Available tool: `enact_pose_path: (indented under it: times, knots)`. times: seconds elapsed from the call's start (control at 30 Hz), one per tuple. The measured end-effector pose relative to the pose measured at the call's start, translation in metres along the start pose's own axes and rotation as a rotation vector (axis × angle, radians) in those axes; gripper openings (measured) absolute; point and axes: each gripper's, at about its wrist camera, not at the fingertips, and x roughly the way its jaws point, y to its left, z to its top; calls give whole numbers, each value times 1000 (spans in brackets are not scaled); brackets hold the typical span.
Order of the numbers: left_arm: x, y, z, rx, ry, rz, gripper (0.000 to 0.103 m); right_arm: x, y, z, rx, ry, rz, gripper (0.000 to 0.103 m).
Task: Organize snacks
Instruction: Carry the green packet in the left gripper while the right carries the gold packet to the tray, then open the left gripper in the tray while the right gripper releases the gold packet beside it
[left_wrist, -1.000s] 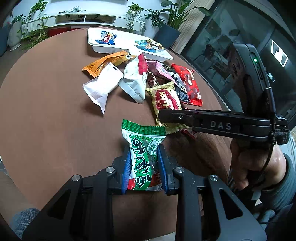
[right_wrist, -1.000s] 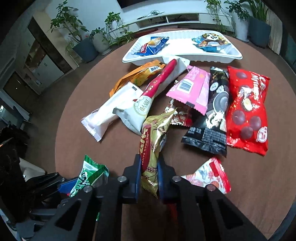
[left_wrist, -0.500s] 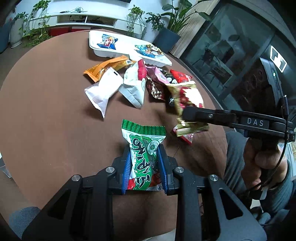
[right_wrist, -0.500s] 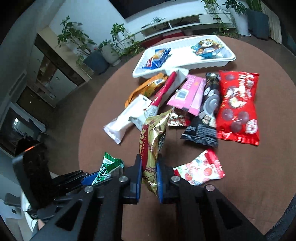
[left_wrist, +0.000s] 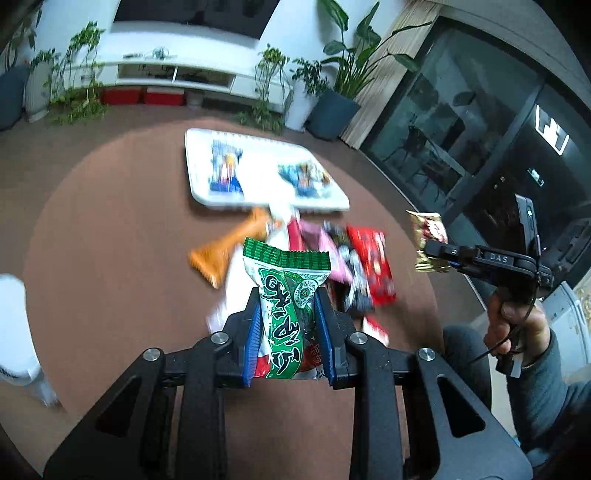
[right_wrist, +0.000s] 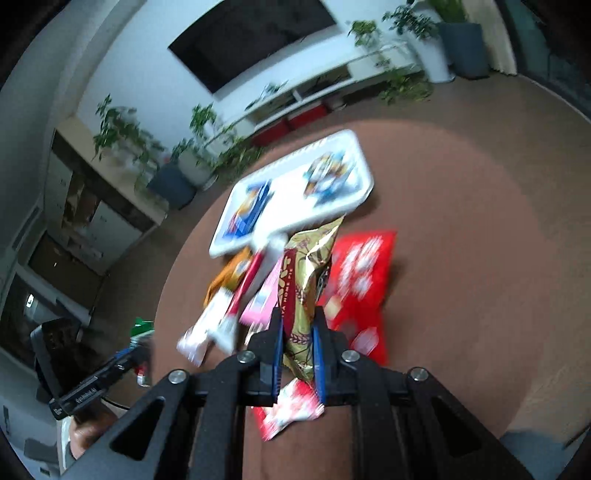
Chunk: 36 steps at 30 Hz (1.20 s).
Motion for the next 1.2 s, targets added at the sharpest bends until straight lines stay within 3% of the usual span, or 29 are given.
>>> enact_pose_path:
  times: [0.27,0.4,0.53,0.8,1.2]
  knots:
    - [41,1,107,50,-15,17,25,3,17,86,-101,-74,26,15]
    - [81,-6,157,93,15,44,25,44,41,123,-152,-25,47,15]
    - [127,-8,184,103,64,55,25,94,59,139,-219,51,26,15]
    - [203,9,186,72,158,99,25,177,54,137,-257,201,-9,15]
    - [263,26,178,65,239,150,26,230,43,136,-260,305,-66,16]
